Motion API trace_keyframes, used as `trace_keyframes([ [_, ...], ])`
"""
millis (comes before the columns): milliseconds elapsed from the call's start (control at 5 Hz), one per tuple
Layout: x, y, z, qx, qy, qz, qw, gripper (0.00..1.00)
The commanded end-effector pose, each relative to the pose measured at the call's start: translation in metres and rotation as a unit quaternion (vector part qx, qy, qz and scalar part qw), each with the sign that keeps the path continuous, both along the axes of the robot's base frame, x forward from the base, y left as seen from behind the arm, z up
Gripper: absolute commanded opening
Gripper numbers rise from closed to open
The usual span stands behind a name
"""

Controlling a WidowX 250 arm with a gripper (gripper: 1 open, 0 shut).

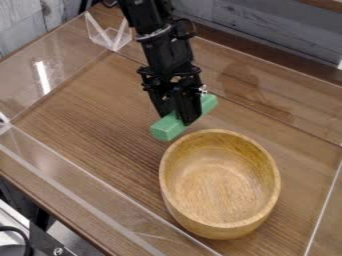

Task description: Remove the green block from inside the brown bowl and put it on the table

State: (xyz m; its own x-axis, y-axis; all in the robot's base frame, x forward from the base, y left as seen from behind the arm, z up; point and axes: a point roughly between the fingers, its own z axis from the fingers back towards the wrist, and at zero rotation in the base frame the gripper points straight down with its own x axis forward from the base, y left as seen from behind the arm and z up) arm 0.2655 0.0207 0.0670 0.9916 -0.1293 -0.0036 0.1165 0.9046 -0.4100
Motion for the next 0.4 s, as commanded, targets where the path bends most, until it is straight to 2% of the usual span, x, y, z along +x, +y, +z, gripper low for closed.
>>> trace_keyframes([
  [0,0.0015,0.0065,0.0078,0.004,-0.013,-0.003,0.9999,0.00],
  [200,-0.0006,0.0091,0.0078,0.002,-0.010,-0.005,0.9999,0.00],
])
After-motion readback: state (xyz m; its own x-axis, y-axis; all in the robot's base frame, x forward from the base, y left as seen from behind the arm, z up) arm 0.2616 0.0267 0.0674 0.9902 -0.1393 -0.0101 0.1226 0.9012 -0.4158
